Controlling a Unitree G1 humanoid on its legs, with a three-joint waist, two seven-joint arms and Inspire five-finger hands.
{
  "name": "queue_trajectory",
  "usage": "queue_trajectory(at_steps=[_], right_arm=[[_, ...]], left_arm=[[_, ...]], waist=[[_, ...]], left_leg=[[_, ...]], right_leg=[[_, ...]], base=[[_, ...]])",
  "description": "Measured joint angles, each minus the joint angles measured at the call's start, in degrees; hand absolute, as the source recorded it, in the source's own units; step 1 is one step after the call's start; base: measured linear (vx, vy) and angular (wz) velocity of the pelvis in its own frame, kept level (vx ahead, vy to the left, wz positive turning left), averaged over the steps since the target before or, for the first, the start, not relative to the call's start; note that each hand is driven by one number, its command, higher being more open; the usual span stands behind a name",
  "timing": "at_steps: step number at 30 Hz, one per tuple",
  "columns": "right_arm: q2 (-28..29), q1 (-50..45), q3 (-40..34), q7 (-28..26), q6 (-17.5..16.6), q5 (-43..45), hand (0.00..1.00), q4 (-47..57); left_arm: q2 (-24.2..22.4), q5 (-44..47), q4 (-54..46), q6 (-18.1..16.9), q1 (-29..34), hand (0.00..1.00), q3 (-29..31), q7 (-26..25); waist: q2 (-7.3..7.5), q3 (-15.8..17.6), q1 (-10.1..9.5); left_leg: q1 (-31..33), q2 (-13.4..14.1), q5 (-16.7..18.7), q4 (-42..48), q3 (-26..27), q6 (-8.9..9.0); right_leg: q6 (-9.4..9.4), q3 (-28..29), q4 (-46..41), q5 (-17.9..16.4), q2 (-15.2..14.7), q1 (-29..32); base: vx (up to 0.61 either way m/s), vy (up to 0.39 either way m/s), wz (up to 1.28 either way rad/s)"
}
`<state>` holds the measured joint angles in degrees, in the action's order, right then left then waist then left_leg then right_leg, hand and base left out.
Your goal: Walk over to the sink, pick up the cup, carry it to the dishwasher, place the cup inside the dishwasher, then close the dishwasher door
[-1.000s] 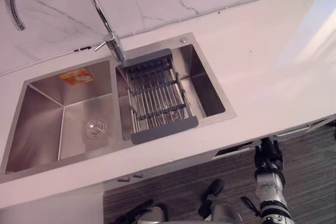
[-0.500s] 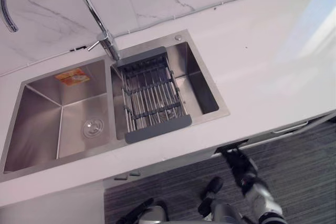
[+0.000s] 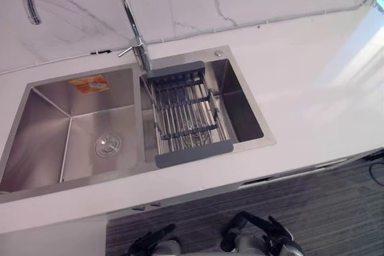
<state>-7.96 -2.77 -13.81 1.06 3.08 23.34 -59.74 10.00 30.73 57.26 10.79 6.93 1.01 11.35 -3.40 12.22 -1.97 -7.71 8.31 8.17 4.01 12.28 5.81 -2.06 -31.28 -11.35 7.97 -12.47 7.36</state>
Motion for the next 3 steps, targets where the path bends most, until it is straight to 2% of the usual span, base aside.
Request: queue_trajectory(at_steps=[1, 2, 3], right_arm=[[0.65, -0.63, -1.30, -0.56, 0.52, 0.22, 1.00, -1.22], [1.15, -0.97, -2.15, -0.66, 0.99, 0.68, 1.00, -1.79], [2.47, -1.84, -2.15, -0.53, 1.80, 0.95, 1.00, -2.29]], left_arm=[[1.25, -0.38, 1.02, -0.47, -0.90, 1.00, -1.44, 0.16], [1.80, -0.59, 1.49, -0.53, -1.15, 1.00, -1.46, 0.30], [3.34, -1.15, 2.17, -0.46, -1.45, 1.00, -1.38, 0.53]], waist=[[1.33, 0.07, 0.55], [2.17, -0.25, 0.59], [4.11, -0.85, 0.37]], left_leg=[[-0.02, -0.06, -0.11, 0.75, -3.09, -0.15], [0.05, -0.21, -0.20, 0.96, -4.24, -0.24], [0.43, -0.75, -0.22, 1.45, -6.05, -0.21]], right_leg=[[0.90, 7.17, -2.79, -1.11, -0.39, -0.07], [1.78, 9.78, -3.07, -2.10, -0.34, -0.42], [3.58, 13.82, -2.25, -4.91, -0.16, -1.61]], base=[[0.01, 0.113, 0.96], [-0.02, 0.000, 1.06], [-0.02, -0.015, 0.54]])
